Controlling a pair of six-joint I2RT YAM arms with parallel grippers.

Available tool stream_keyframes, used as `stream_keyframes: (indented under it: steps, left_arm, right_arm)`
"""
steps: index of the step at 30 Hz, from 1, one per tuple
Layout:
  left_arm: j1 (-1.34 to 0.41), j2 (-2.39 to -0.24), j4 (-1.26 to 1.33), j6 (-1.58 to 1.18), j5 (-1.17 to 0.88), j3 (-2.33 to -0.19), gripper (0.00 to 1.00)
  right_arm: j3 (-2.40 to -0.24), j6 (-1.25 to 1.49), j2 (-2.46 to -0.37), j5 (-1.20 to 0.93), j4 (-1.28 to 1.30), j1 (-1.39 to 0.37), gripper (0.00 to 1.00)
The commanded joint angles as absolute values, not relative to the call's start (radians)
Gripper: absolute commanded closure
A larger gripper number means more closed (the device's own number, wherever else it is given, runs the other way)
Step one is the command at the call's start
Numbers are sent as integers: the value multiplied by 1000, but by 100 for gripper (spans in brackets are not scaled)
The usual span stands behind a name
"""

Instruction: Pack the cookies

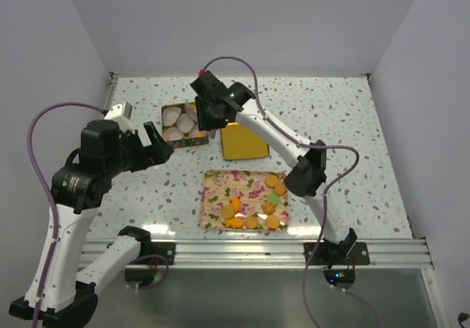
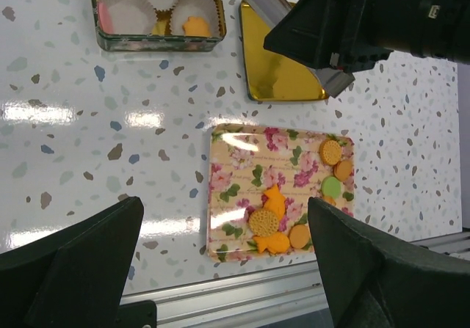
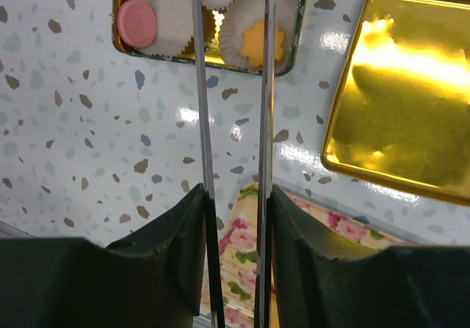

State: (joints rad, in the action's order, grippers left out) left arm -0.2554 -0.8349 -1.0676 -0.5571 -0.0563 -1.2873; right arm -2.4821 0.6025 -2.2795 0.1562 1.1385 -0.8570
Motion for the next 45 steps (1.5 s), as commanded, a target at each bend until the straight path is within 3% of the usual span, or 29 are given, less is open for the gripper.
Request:
stream_keyframes:
  steps: [1,17,31,45]
  left_arm:
    - [-255,-807,-1080,-542,-55,-1281,0]
    - [-253,-825,-1094,-506,-11,-1308,0]
    - [-253,-811,-1108,-500,-3,-1319,0]
    - [-255,-810,-1126,-499,75,-1342,0]
  right_arm:
    - [-2557,574,-2299,117,1039,-824,62]
    - [-2516,591,-2365,78,993,-788,60]
    - [-2479,589,-2336,112,1020,-787,50]
    - [-2445,595,-2152,129,1075,-793,51]
